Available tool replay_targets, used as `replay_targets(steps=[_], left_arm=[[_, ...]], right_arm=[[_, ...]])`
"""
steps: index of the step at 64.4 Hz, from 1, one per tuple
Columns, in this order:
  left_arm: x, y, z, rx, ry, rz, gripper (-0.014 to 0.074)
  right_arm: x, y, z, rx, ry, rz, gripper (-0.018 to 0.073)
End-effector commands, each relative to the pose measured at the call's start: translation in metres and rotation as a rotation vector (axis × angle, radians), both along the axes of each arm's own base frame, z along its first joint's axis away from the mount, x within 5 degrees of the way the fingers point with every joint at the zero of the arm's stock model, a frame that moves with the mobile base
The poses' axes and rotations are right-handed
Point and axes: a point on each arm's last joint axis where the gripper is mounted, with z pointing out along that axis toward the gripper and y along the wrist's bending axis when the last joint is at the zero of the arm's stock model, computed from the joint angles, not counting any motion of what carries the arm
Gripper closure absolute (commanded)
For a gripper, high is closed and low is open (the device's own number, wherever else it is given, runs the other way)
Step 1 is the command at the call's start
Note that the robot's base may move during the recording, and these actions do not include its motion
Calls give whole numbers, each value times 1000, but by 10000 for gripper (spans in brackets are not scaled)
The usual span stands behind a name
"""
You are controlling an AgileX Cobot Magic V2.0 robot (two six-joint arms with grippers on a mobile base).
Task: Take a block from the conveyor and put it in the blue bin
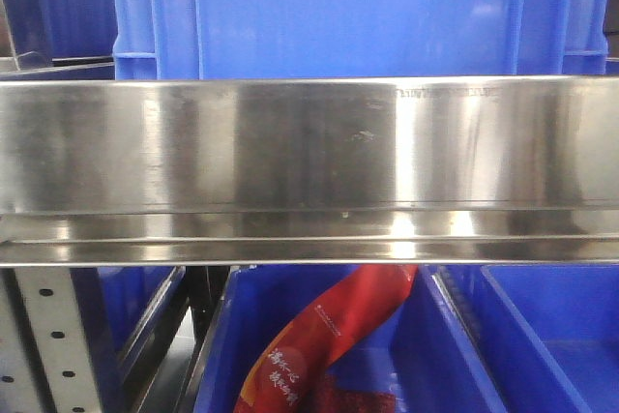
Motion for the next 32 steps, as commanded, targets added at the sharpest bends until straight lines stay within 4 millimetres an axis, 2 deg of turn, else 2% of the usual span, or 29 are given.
replay_targets(steps=[1, 8, 17, 26, 32], left_arm=[[11, -16, 20, -11, -45, -81, 707], [29, -41, 42, -8, -37, -176, 707], [63, -79, 55, 5, -6, -255, 707], [105, -115, 48, 29, 47, -287, 707], [135, -136, 32, 53, 97, -287, 707]], right_arm=[[10, 9, 22, -10, -61, 56, 712], [24, 23, 41, -4, -74, 116, 712], [52, 45, 56, -7, -61, 174, 712], [87, 68, 53, -26, -9, 203, 712], [114, 82, 38, -52, 58, 206, 712]])
